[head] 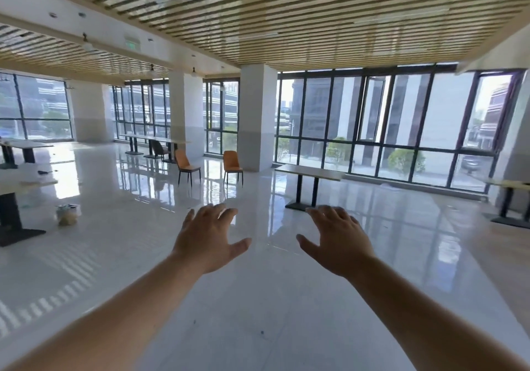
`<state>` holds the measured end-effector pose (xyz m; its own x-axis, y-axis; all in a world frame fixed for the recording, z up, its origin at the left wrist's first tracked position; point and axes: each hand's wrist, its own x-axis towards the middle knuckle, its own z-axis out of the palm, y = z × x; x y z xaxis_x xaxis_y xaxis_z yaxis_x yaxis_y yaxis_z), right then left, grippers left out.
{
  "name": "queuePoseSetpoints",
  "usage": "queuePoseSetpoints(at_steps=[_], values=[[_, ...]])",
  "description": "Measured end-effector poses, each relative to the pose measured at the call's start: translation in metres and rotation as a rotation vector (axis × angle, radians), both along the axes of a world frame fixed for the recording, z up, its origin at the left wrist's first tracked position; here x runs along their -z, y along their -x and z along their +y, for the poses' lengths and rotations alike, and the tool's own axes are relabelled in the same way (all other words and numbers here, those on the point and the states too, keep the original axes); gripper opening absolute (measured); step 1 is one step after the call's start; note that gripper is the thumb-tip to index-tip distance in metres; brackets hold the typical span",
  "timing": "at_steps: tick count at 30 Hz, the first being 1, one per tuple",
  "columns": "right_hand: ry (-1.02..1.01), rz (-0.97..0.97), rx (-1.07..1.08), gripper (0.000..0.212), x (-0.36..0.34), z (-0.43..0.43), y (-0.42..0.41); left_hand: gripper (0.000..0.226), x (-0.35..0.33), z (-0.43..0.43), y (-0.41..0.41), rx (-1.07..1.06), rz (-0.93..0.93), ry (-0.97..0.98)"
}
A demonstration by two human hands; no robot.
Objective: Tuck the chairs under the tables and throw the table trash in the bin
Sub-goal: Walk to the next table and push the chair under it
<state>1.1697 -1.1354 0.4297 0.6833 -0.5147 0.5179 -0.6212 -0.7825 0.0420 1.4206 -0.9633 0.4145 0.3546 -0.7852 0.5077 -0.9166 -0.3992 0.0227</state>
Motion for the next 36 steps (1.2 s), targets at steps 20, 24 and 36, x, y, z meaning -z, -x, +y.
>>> queuePoseSetpoints(at_steps=[20, 24, 36], values=[[-0.094, -0.033, -0.305, 0.076, 0.018, -0.261, -0.402, 0.085, 0.013, -0.185, -0.332, -0.323, 0.026, -0.030], [-0.101, -0.022, -0.442, 0.077, 0.017, -0.275, -0.508, 0.086, 0.006, -0.188, -0.400, -0.438, 0.038, -0.031], [-0.010, -0.005, -0.693, 0.075, 0.014, -0.220, -0.796, 0.086, 0.014, -0.133, -0.633, -0.600, 0.007, 0.034]])
